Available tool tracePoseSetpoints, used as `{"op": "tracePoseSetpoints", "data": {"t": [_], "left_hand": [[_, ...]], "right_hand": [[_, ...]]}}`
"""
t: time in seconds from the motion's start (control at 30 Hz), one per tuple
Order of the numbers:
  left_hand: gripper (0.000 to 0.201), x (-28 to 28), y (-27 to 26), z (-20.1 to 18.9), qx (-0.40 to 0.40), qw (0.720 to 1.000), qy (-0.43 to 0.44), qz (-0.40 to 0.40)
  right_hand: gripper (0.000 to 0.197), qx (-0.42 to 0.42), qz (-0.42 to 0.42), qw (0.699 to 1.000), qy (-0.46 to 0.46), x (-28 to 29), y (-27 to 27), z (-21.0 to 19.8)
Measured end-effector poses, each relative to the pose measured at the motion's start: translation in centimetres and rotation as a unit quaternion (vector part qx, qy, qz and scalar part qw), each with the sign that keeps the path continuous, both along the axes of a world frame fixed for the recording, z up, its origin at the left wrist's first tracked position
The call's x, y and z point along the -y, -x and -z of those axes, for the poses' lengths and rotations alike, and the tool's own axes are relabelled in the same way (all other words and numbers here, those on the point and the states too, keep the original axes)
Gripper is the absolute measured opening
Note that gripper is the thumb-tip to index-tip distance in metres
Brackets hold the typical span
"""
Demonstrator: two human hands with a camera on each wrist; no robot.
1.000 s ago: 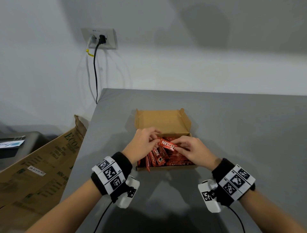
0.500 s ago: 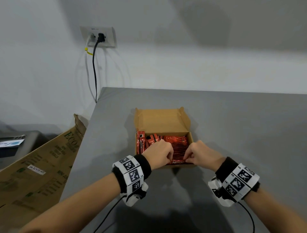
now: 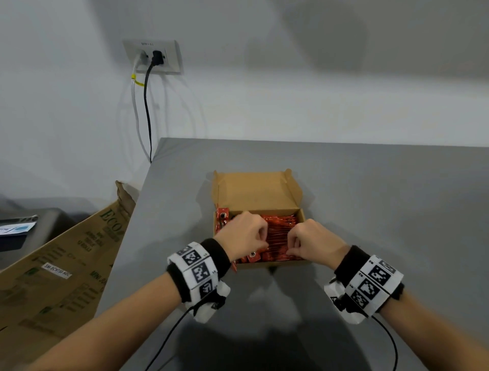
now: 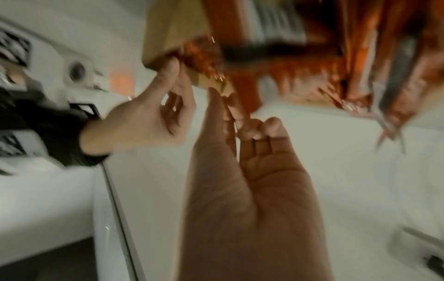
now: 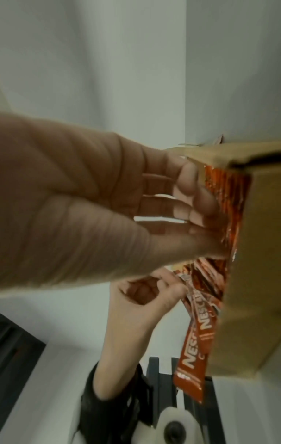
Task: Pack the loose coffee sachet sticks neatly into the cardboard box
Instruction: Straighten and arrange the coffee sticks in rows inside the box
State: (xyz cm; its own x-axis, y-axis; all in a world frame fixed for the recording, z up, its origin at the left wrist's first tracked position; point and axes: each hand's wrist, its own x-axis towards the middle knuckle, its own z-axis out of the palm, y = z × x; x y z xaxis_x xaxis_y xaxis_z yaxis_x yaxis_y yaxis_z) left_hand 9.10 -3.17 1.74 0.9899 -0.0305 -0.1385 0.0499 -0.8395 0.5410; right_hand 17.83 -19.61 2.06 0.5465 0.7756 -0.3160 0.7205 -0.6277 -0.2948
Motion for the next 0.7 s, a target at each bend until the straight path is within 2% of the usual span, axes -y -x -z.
{"op": "tracePoseSetpoints", "data": {"t": [0.1,0.17,0.33,0.47,0.57,0.7], "left_hand": [[0.008,-2.5,0.1,-0.5,0.061,0.993,-0.019,-0.094],[0.010,-3.9,0.2,-0.4,0.073,0.988,-0.044,-0.130],[0.012,-4.8,0.9,0.6,0.041,0.990,-0.050,-0.129],[0.012,-4.5,1.3,1.2,0.039,0.991,-0.042,-0.120],[0.013,-4.5,1.3,1.5,0.038,0.991,-0.055,-0.113],[0.017,-4.5,1.3,1.2,0.056,0.988,-0.040,-0.136]], "right_hand": [[0.016,0.040,0.028,0.997,-0.063,-1.1,0.2,0.2],[0.020,0.047,0.050,0.993,-0.091,-2.7,0.9,0.5],[0.030,0.029,0.105,0.991,-0.075,-6.6,2.6,1.7],[0.025,0.033,0.123,0.989,-0.076,-7.6,2.8,2.2],[0.024,-0.005,0.151,0.985,-0.083,-7.6,2.5,2.4],[0.014,-0.060,0.168,0.967,-0.182,-6.8,2.3,1.9]]}}
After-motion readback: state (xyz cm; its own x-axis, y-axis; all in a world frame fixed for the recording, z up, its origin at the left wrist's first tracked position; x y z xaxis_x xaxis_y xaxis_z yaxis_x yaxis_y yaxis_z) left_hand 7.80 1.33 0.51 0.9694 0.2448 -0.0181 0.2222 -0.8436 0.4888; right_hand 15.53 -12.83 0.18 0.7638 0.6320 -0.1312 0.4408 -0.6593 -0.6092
